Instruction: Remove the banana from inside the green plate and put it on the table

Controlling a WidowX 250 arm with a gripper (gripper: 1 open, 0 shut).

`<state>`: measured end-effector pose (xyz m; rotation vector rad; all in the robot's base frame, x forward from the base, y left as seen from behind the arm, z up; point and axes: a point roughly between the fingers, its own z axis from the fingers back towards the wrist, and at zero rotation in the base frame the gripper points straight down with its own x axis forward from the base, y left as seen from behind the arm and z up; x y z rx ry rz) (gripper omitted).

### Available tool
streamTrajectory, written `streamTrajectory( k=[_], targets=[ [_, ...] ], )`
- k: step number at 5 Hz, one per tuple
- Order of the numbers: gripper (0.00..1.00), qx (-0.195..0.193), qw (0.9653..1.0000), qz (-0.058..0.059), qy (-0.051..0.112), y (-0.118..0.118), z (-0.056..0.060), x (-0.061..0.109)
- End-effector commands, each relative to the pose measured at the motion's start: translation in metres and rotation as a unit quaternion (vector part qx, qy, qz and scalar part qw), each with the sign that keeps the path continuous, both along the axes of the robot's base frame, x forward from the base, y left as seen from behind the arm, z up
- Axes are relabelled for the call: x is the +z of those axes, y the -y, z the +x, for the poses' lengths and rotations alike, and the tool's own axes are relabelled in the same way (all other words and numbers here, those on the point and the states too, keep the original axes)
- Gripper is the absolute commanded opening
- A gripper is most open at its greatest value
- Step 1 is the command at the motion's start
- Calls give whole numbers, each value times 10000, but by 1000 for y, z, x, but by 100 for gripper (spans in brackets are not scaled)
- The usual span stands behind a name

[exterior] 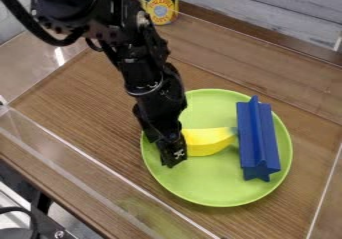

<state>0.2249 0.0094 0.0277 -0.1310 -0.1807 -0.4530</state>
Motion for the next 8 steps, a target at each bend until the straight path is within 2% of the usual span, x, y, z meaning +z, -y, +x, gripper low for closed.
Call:
streamTrajectory(
  k=[1, 2, 8],
  targets=[
    [100, 72, 9999, -13, 141, -4, 7, 8],
    [0, 68, 9999, 10, 156, -3, 9, 6],
    [0, 166, 9998, 28, 122, -2, 8, 20]
  ],
)
